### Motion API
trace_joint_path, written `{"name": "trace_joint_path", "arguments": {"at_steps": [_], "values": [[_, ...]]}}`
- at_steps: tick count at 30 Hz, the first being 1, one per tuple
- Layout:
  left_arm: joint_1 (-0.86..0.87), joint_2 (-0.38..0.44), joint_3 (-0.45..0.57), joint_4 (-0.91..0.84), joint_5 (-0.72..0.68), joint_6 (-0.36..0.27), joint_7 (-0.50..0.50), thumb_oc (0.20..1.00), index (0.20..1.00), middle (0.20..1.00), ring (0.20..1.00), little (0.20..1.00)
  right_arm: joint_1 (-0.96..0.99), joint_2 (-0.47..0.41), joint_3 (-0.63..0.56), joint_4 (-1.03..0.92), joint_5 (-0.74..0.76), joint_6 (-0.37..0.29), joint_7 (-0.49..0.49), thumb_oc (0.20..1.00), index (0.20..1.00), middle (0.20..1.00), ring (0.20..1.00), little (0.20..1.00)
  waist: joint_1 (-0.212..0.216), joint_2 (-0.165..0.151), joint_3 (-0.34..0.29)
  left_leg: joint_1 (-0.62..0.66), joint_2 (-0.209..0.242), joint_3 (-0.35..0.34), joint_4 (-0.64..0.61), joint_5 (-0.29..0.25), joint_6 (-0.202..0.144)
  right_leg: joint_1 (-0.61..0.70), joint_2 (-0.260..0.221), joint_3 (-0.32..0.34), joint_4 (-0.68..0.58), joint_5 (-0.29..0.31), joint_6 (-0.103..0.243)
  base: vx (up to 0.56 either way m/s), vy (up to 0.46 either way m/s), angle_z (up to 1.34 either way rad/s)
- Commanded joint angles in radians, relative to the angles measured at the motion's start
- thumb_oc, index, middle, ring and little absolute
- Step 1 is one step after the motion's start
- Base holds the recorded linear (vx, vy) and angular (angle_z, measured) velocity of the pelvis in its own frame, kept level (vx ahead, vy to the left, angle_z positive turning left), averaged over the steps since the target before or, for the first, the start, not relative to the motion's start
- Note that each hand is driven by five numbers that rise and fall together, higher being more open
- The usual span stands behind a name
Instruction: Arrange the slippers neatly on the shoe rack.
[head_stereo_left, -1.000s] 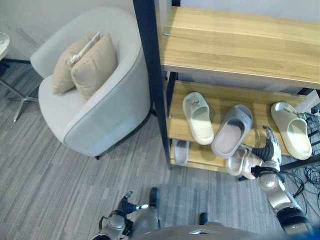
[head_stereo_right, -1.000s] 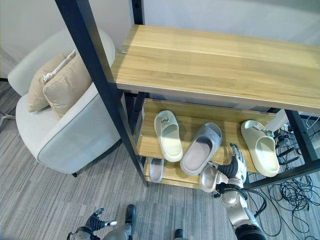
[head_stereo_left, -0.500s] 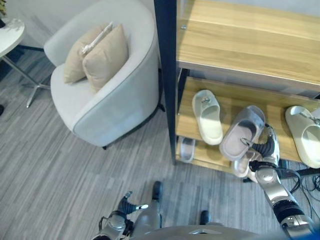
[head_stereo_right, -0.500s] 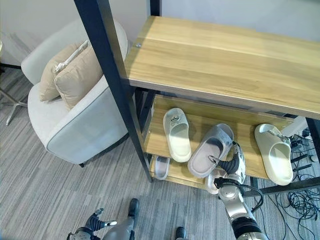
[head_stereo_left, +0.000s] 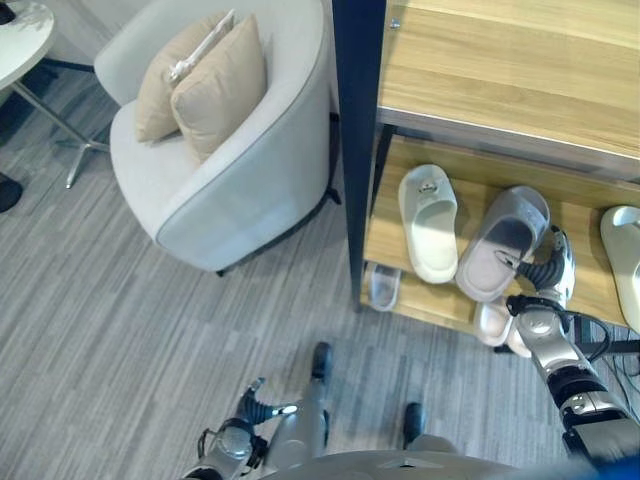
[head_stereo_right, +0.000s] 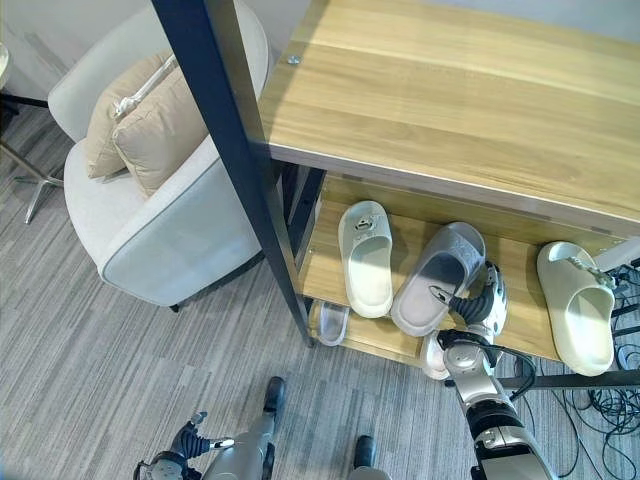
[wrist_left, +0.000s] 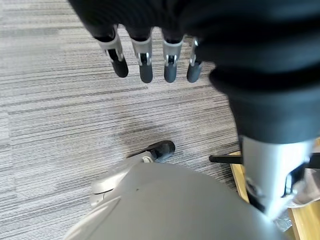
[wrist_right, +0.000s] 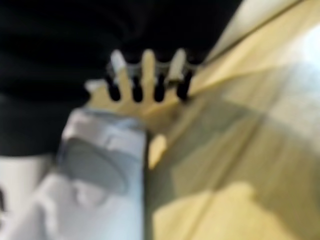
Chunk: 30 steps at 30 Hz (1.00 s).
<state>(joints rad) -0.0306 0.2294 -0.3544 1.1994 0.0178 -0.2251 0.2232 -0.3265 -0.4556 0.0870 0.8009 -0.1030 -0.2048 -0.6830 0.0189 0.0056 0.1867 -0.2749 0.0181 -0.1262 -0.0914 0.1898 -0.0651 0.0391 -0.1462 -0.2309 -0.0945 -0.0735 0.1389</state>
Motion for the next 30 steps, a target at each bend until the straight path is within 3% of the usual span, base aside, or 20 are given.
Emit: {"name": "trace_joint_path", "arguments": {"at_steps": [1, 2, 3, 22, 23, 30], "values": [[-0.018, -0.079, -0.083, 0.027, 0.002, -0.017, 0.014, 1.000, 1.000, 1.000, 1.000, 1.000, -0.130, -0.080, 0.017, 0.035, 0.012, 0.009, -0.011, 0.799, 0.799, 0.799, 0.799, 0.799, 0.071, -0.011, 0.029, 0.059, 0.021, 0.004, 0.004, -0.123, -0.017, -0.038, -0.087, -0.003, 0.009, 0.083, 0.067, 0.01, -0.002, 0.06], [-0.019, -0.080, -0.084, 0.030, 0.003, -0.017, 0.018, 1.000, 1.000, 1.000, 1.000, 1.000, -0.138, -0.082, 0.025, 0.047, 0.016, 0.012, -0.007, 0.445, 0.445, 0.445, 0.445, 0.445, 0.076, -0.011, 0.031, 0.055, 0.020, -0.001, 0.004, -0.122, -0.018, -0.039, -0.088, -0.006, 0.009, 0.082, 0.067, 0.01, 0.003, 0.07], [-0.019, -0.081, -0.084, 0.030, 0.003, -0.017, 0.018, 1.000, 1.000, 1.000, 1.000, 1.000, -0.139, -0.082, 0.025, 0.048, 0.016, 0.011, -0.007, 0.216, 0.216, 0.216, 0.216, 0.216, 0.075, -0.011, 0.031, 0.054, 0.020, -0.001, 0.004, -0.122, -0.018, -0.039, -0.088, -0.007, 0.009, 0.082, 0.067, 0.02, 0.003, 0.08], [-0.020, -0.091, -0.069, 0.041, 0.026, -0.006, 0.036, 1.000, 1.000, 1.000, 1.000, 1.000, -0.048, -0.090, -0.020, -0.004, -0.020, 0.016, -0.046, 0.200, 0.200, 0.200, 0.200, 0.200, 0.060, -0.017, 0.022, 0.091, 0.019, 0.003, 0.004, -0.140, -0.016, -0.002, -0.093, -0.016, 0.007, 0.070, 0.069, 0.00, 0.003, 0.03], [-0.019, -0.093, -0.059, 0.039, 0.026, -0.004, 0.034, 1.000, 1.000, 1.000, 1.000, 1.000, -0.016, -0.097, -0.036, -0.129, -0.062, 0.027, -0.052, 0.200, 0.200, 0.200, 0.200, 0.200, 0.051, -0.019, 0.020, 0.099, 0.021, 0.007, 0.004, -0.144, -0.016, 0.002, -0.092, -0.011, 0.007, 0.068, 0.069, 0.00, 0.000, 0.00], [-0.007, -0.103, -0.017, 0.030, 0.038, 0.002, 0.024, 1.000, 1.000, 1.000, 1.000, 1.000, 0.206, -0.025, -0.102, -0.472, -0.210, 0.037, -0.041, 0.200, 0.200, 0.200, 0.200, 0.200, 0.005, -0.025, -0.001, 0.150, 0.037, 0.032, 0.004, -0.159, -0.013, 0.028, -0.087, 0.008, 0.012, 0.063, 0.063, -0.01, -0.007, -0.01]]}}
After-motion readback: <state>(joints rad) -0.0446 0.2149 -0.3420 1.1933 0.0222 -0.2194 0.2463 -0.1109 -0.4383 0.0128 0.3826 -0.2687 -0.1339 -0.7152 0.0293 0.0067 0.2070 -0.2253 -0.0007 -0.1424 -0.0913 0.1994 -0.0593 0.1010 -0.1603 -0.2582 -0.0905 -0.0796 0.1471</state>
